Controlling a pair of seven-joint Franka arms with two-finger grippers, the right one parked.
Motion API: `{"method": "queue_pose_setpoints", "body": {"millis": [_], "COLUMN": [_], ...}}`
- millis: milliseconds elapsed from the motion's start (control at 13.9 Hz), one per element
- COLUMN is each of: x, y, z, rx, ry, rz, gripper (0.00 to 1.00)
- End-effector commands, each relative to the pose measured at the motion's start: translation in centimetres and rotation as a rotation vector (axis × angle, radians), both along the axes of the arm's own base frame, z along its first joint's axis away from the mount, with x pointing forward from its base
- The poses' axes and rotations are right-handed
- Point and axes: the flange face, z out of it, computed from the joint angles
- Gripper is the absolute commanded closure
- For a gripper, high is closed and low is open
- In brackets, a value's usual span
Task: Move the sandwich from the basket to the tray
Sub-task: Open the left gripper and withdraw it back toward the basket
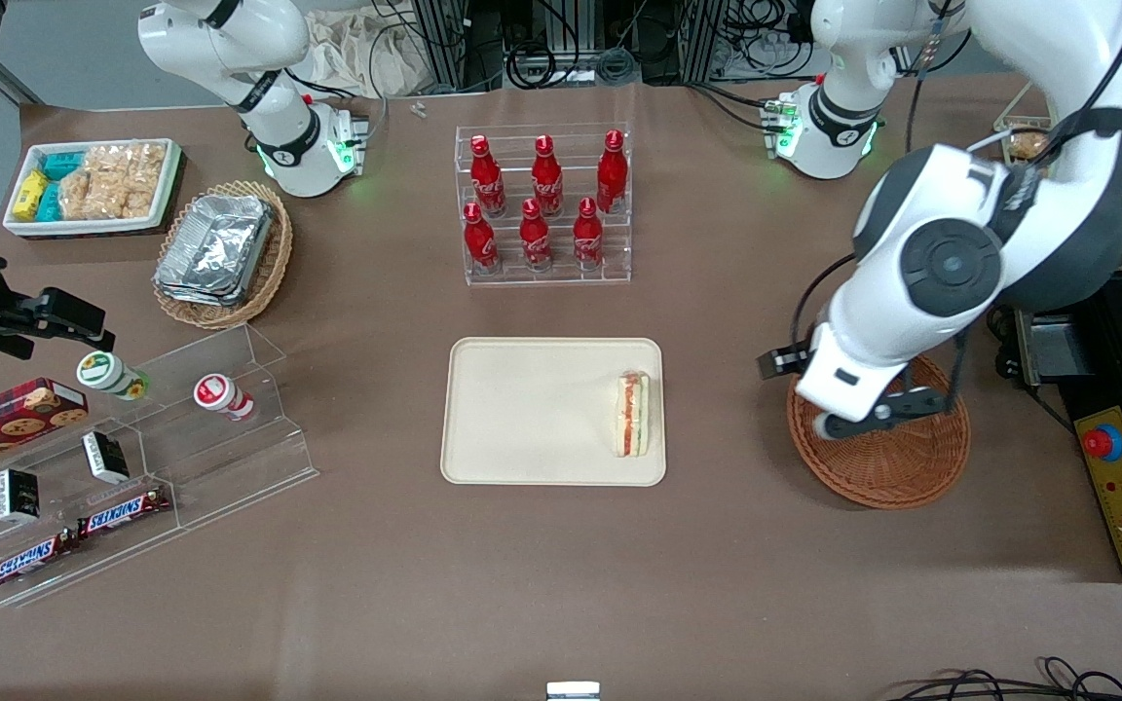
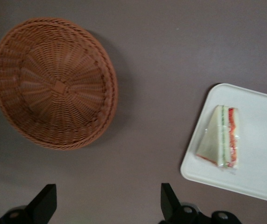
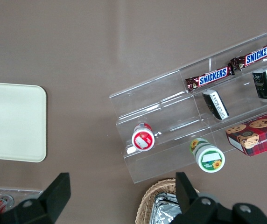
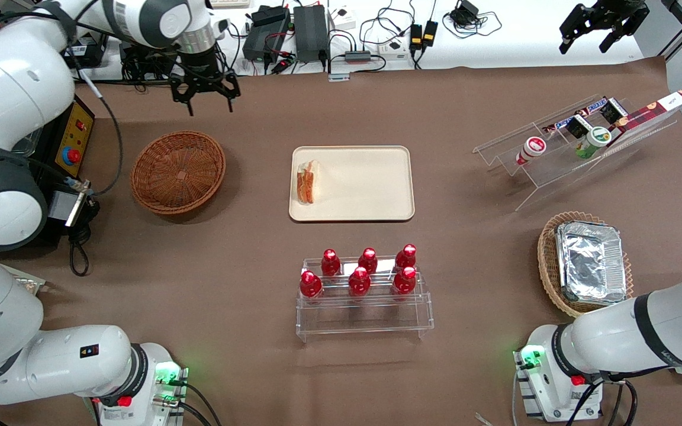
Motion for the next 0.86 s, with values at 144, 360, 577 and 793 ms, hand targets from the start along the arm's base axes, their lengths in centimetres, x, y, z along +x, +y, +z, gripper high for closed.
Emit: {"method": "queue_pose_setpoints", "body": {"millis": [144,360,577,793], "x": [-5.9,-8.8,-7.9,-6.0], "y": [8.3,10.8,12.0,11.8], "z": [3.1,1.9,2.4,2.8], "rx": [-0.017,-0.025,-0.036,-0.042], "ry": [-0.019,-0.032,0.021,0.061], "rz": [-0.088,-0.144,-0.247,-0.27], "gripper": [0.0,0.0,0.0,0.0]}}
